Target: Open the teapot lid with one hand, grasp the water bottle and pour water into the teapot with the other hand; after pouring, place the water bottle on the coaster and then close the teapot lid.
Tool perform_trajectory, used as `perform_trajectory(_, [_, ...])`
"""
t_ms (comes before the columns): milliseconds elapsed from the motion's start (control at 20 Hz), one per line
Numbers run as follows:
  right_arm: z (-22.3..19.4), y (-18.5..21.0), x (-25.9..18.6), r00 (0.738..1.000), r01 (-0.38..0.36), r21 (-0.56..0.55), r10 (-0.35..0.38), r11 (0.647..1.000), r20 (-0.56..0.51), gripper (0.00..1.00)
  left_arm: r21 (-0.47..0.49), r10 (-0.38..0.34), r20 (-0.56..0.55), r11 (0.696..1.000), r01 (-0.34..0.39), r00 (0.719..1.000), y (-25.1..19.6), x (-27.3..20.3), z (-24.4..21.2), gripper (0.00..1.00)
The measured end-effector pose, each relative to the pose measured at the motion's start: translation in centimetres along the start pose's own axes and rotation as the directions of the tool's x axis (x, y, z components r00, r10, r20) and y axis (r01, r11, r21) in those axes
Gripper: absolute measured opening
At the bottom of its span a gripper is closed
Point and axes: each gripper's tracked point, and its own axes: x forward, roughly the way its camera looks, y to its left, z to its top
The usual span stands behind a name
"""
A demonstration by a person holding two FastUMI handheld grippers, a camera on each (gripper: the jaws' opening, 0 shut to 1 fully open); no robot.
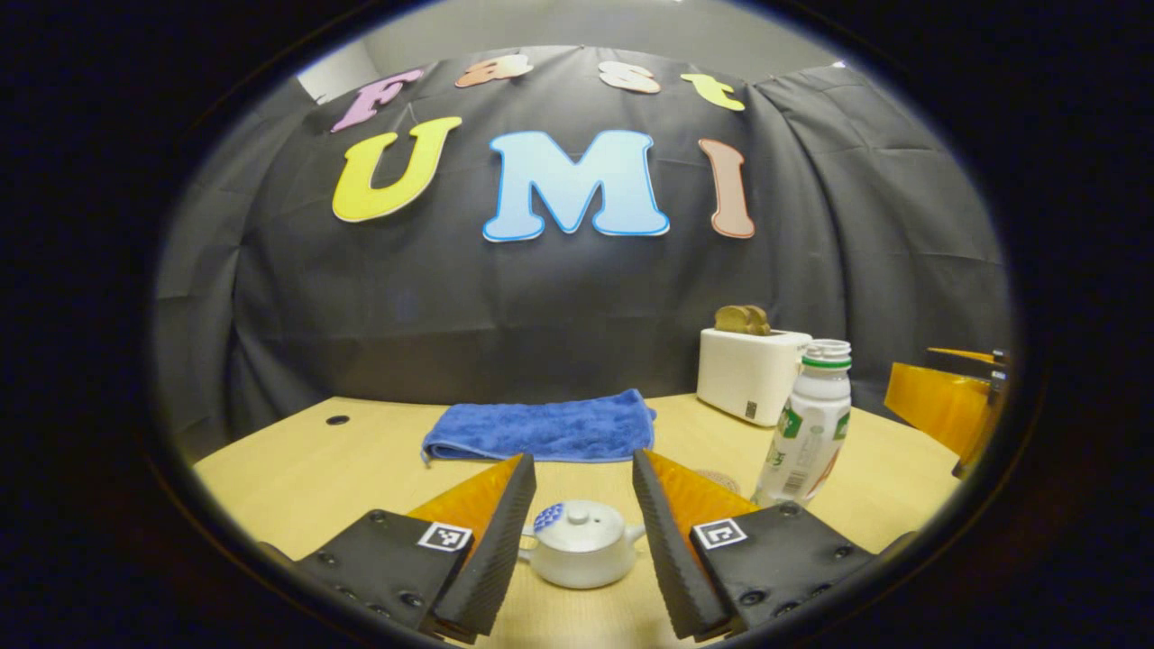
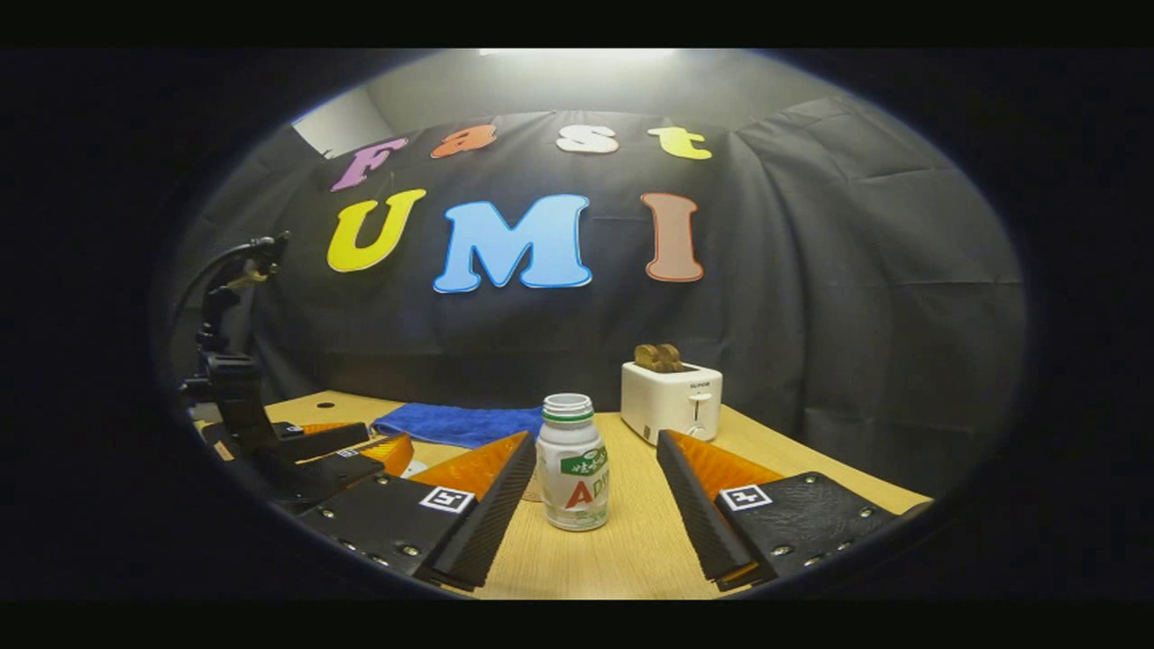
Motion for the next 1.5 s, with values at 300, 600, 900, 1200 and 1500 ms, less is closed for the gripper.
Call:
perform_trajectory(300, [-1.1, -0.9, 0.5, 1.0, 0.014, 0.02, -0.013, 1.0, -0.025, 0.84, -0.007, -0.004, -0.091, 1.0, 0.003, 0.996, 0.1, 2.3, -3.1, 0.65])
perform_trajectory(600, [-2.0, -1.4, 0.9, 0.999, 0.018, 0.031, -0.017, 0.999, -0.045, 0.84, 0.036, 0.013, -0.131, 0.999, -0.008, 0.991, 0.0, 3.1, -4.7, 0.66])
perform_trajectory(900, [-2.9, -1.8, 1.0, 0.998, 0.024, 0.052, -0.02, 0.998, -0.068, 0.84, 0.072, 0.036, -0.095, 0.997, -0.029, 0.995, -0.3, 3.7, -4.6, 0.53])
perform_trajectory(1200, [-3.3, -1.9, 1.2, 0.997, 0.021, 0.06, -0.016, 0.998, -0.074, 0.84, 0.038, 0.029, -0.084, 0.999, -0.025, 0.996, 0.1, 4.0, -4.4, 0.17])
perform_trajectory(1500, [-4.7, -1.3, 1.8, 0.994, -0.01, 0.049, 0.015, 0.999, -0.106, 0.84, -0.015, 0.001, -0.069, 1.0, -0.002, 0.998, 0.3, 3.8, -3.7, 0.15])
